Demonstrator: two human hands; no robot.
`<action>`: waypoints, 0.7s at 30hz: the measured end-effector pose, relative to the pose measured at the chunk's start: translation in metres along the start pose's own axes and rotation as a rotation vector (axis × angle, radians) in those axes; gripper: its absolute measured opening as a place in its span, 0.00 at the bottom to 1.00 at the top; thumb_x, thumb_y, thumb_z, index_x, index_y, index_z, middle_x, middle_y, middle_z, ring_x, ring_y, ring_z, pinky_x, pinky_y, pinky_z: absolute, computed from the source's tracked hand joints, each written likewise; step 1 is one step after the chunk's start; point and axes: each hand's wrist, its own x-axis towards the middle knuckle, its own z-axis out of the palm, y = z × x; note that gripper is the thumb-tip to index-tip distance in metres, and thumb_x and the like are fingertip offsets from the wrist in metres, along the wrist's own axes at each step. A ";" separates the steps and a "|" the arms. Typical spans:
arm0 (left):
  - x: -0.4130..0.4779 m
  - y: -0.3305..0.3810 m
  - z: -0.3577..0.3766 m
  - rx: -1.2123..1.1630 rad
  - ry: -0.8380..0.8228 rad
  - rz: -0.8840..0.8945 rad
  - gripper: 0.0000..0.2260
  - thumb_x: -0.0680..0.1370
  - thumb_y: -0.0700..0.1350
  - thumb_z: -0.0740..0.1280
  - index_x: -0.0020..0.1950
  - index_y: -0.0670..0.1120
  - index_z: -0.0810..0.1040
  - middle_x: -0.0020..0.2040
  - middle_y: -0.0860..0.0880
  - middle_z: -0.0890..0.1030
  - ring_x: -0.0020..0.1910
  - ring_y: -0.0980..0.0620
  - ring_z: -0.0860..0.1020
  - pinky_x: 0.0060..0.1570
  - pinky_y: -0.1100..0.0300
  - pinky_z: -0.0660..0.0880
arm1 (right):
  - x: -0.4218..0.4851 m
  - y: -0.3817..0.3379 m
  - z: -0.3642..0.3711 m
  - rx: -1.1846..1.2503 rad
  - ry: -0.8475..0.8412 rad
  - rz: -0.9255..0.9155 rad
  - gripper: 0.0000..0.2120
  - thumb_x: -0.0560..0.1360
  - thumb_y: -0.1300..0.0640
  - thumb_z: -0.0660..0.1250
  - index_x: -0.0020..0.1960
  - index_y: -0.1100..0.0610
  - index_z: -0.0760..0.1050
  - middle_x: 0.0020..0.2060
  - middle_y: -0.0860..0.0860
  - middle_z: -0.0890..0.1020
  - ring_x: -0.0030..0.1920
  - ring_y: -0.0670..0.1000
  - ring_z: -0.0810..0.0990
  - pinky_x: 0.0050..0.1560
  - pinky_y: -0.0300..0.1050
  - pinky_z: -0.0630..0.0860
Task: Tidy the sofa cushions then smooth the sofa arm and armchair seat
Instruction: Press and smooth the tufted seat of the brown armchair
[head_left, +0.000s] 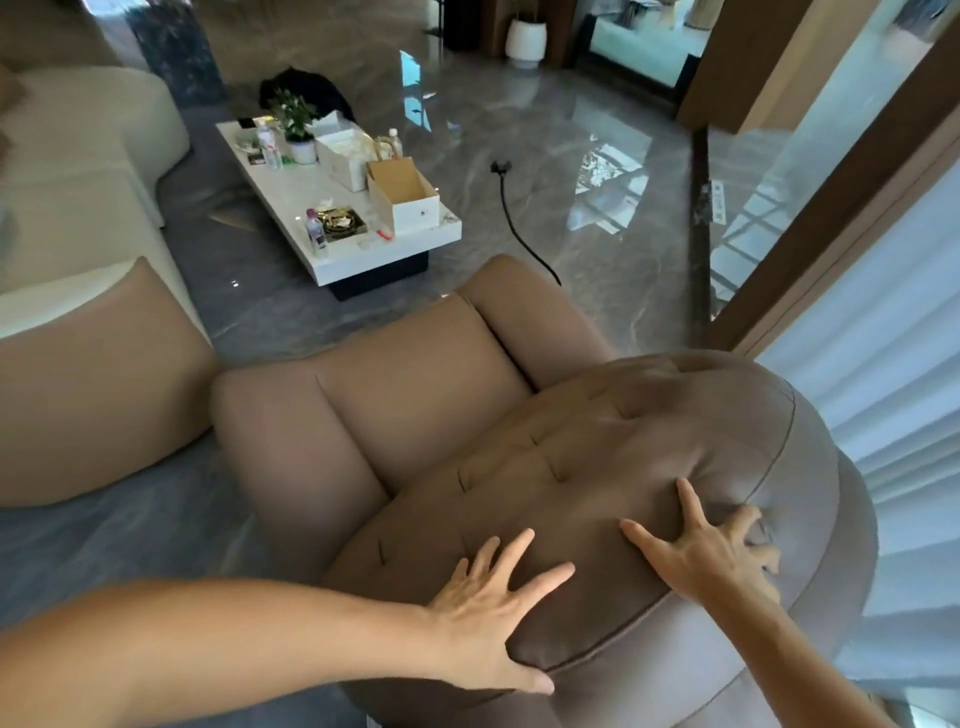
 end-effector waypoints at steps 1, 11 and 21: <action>-0.006 -0.002 -0.002 -0.011 0.013 -0.020 0.48 0.67 0.69 0.69 0.72 0.74 0.35 0.77 0.55 0.31 0.77 0.35 0.40 0.72 0.31 0.48 | -0.001 -0.001 -0.004 -0.035 -0.013 -0.033 0.50 0.59 0.17 0.52 0.76 0.33 0.42 0.73 0.60 0.45 0.69 0.73 0.57 0.63 0.69 0.69; -0.040 0.036 0.025 -0.013 0.255 -0.380 0.45 0.68 0.74 0.60 0.72 0.70 0.31 0.80 0.50 0.38 0.78 0.44 0.40 0.75 0.40 0.44 | 0.003 0.018 -0.017 -0.326 -0.049 -0.519 0.53 0.56 0.16 0.51 0.76 0.33 0.42 0.65 0.64 0.54 0.72 0.63 0.57 0.72 0.48 0.63; -0.028 0.100 0.079 0.109 0.411 -0.555 0.51 0.65 0.79 0.56 0.76 0.59 0.31 0.79 0.52 0.34 0.77 0.44 0.36 0.74 0.40 0.39 | -0.016 0.050 -0.003 -0.498 -0.153 -0.681 0.54 0.61 0.18 0.53 0.77 0.39 0.34 0.69 0.71 0.52 0.71 0.67 0.59 0.69 0.48 0.66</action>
